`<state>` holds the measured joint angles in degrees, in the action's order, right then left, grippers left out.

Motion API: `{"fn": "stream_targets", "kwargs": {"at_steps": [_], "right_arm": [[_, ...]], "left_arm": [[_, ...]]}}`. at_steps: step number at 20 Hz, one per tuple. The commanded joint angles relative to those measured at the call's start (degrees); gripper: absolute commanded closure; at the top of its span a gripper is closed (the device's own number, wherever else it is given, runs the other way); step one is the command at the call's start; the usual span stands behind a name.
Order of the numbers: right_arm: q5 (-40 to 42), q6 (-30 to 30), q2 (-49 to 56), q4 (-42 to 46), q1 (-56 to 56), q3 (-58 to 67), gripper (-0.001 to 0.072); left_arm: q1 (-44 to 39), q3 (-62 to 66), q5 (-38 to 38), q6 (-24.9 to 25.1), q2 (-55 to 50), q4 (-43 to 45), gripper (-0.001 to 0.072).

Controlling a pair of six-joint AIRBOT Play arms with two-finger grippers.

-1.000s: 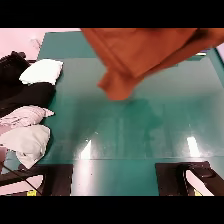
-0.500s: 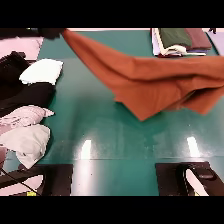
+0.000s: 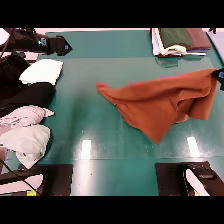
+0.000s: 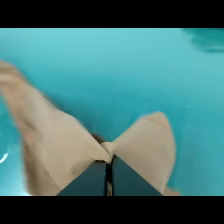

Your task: Fold the shirts.

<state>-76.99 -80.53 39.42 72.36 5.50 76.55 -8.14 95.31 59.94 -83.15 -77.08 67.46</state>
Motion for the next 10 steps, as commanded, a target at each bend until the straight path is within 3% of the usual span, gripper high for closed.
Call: {"fn": "stream_targets", "kwargs": {"at_steps": [1,6,10], "right_arm": [[-0.59,0.0,3.3,-2.25,0.04,-0.11,0.0695],[-0.22,0.0,5.25,-2.36,0.04,-0.17,0.0695],[0.11,-0.04,5.2,-2.38,0.04,-0.17,0.0695]], "left_arm": [[0.13,-1.53,7.56,-4.02,-2.19,-3.19,0.0166],[-7.21,-15.67,3.43,-4.94,-2.16,-7.32,0.0166],[-16.28,-28.92,-10.95,-6.62,-2.56,-10.01,0.0165]]}}
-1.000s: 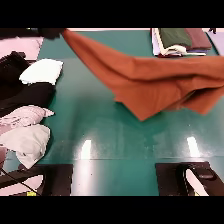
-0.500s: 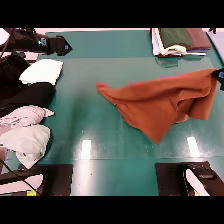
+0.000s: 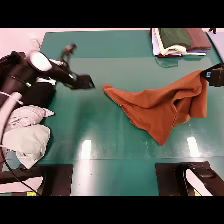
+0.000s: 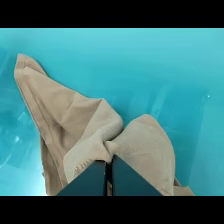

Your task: Fold the shirts.

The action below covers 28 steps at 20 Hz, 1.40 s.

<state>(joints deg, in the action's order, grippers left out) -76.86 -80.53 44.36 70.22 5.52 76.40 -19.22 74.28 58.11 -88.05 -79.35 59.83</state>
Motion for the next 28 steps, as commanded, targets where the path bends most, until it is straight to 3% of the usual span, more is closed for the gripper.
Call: {"fn": "stream_targets", "kwargs": {"at_steps": [1,5,7,8,9,10,13,17,20,23,28], "right_arm": [[-0.57,-0.07,0.26,-0.22,-0.2,-0.02,0.0695],[-3.15,-0.24,-0.39,-0.24,-8.83,-0.09,0.0695],[-2.29,-4.22,-1.31,-0.13,-17.9,-0.07,0.0689],[-1.11,-6.54,-1.55,0.02,-22.34,-0.07,0.0572],[0.31,-8.48,-1.51,0.2,-26.62,-0.02,0.0363],[1.07,-10.1,-1.49,1.51,-29.99,-0.02,0.0316],[-0.31,-14.69,-1.25,10.03,-34.64,-0.02,0.0316],[-1.27,-15.04,-1.14,12.04,-32.02,-0.07,0.0322],[-2.93,-15.04,0.7,11.91,-28.09,-0.07,0.0323],[-3.32,-15.02,2.99,11.96,-26.75,-0.07,0.0323],[-3.89,-15.02,6.16,12.07,-26.75,-0.07,0.0323]], "left_arm": [[-6.99,-9.62,-11.54,-2.16,-0.94,-3.63,0.0166],[-9.03,-10.05,-15.21,-1.92,-2.8,-6.29,0.0165],[-8.57,-10.08,-17.33,-1.92,-2.8,-6.14,0.0165],[-8.59,-10.05,-18.36,-1.9,-2.91,-6.12,0.0165],[-8.57,-10.05,-19.61,-1.88,-2.91,-5.81,0.0165],[-8.26,-10.05,-21.4,-1.88,-2.91,-5.68,0.0165],[-4.02,-8.7,-22.62,-1.95,-3.08,-6.14,0.0166],[1.01,-6.64,-24.24,-1.9,-5.55,-7.78,0.0165],[0.42,-2.95,-24.48,-1.84,-11.56,-10.49,0.0166],[-0.92,1.7,-24.13,1.44,-17.9,-14.97,0.0165],[-4.68,7.61,-24.46,0.44,-25.16,-15.63,0.0166]]}}
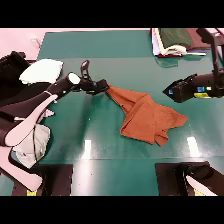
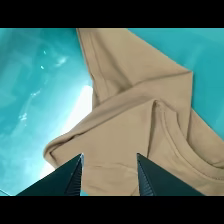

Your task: Fold the shirts.

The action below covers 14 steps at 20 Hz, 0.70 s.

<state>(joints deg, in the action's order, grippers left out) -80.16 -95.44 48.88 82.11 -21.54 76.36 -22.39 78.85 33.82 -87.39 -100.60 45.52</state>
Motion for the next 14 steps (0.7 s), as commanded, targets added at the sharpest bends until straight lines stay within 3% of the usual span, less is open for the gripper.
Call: {"fn": "stream_targets", "kwargs": {"at_steps": [1,3,4,5,6,11,12,13,14], "right_arm": [[-0.63,-0.09,1.92,0.55,0.31,-0.02,0.0322],[-0.74,-0.09,2.01,1.29,0.33,-0.02,0.0323],[-1.62,-0.11,2.01,3.69,0.33,-0.02,0.0323],[-2.69,-0.11,2.03,6.27,0.46,-0.07,0.0323],[-3.58,-0.07,1.92,7.67,1.44,-0.48,0.0323],[-3.02,6.34,-0.39,5.62,18.82,-14.27,0.032],[-1.11,9.09,0.39,2.23,23.89,-17.81,0.0306],[1.01,12.02,1.95,-2.69,28.26,-20.5,0.0234],[3.5,14.4,4.26,-7.96,32.28,-22.67,0.023]], "left_arm": [[-1.92,3.69,-0.42,-0.61,-4.81,-1.95,0.0166],[-1.88,4.48,-2.75,-0.63,-5.29,-2.45,0.0169],[-1.51,5.07,-3.58,-0.61,-5.29,-2.29,0.0349],[-0.76,6.29,-3.26,-0.55,-5.29,-2.21,0.0632],[0.04,7.72,-2.43,0.04,-5.27,-2.19,0.0685],[7.74,20.06,12.31,4.44,-5.27,-1.68,0.0685],[8.96,22.36,15.21,5.51,-5.27,-1.68,0.0685],[9.9,24.46,18.1,6.54,-5.27,-1.66,0.0685],[10.32,26.08,20.48,7.85,-5.27,-1.55,0.0684]]}}
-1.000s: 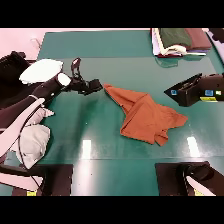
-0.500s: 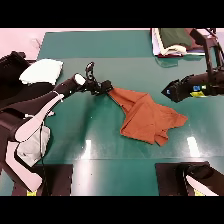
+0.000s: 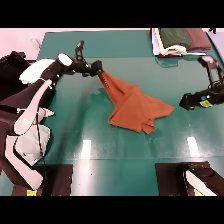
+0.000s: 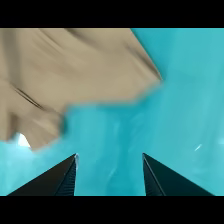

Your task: Fold the shirts.

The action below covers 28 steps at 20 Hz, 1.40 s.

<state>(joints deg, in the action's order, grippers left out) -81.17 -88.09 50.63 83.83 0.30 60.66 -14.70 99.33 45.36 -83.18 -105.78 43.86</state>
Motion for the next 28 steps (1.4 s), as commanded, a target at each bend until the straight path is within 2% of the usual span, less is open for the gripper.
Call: {"fn": "stream_targets", "kwargs": {"at_steps": [1,3,5,7,13,14,16,18,21,24,28], "right_arm": [[7.37,8.57,4.9,-13.29,13.38,-8.15,0.0229],[13.4,9.79,10.12,-17.05,16.83,-9.14,0.023],[15.32,10.25,15.21,-18.34,17.16,-8.59,0.0229],[16.35,12.37,20.41,-23.17,16.15,-7.69,0.0229],[20.7,12.31,33.7,-23.71,7.85,-1.64,0.0246],[21.31,12.35,34.99,-23.67,6.88,-0.11,0.0366],[21.75,13.18,35.78,-22.45,5.6,2.89,0.0685],[21.44,13.27,33.7,-17.18,4.46,6.49,0.0695],[20.76,13.27,25.2,-8.41,4.33,14.93,0.0695],[21.62,13.29,14.8,-7.28,5.42,25.9,0.0694],[22.25,13.29,3.23,-7.37,5.38,37.62,0.0695]], "left_arm": [[2.73,6.54,10.51,4.44,-0.09,0.48,0.0685],[2.71,6.97,12.66,4.42,-0.09,0.98,0.0685],[2.71,6.91,13.86,4.31,-0.11,2.05,0.0685],[2.71,6.91,14.36,4.17,-0.11,2.62,0.0685],[2.73,6.93,15.82,4.17,-0.11,2.89,0.0685],[2.73,6.93,16.55,4.15,-0.11,2.91,0.0685],[2.73,6.97,17.4,4.15,0.17,2.91,0.0686],[2.97,6.97,15.85,4.15,2.56,5.07,0.0686],[5.53,6.99,8.41,4.13,11.5,5.97,0.0686],[9.55,9.29,3.19,4.55,24.0,7.08,0.0686],[11.52,14.38,3.15,12.5,37.66,7.72,0.0686]]}}
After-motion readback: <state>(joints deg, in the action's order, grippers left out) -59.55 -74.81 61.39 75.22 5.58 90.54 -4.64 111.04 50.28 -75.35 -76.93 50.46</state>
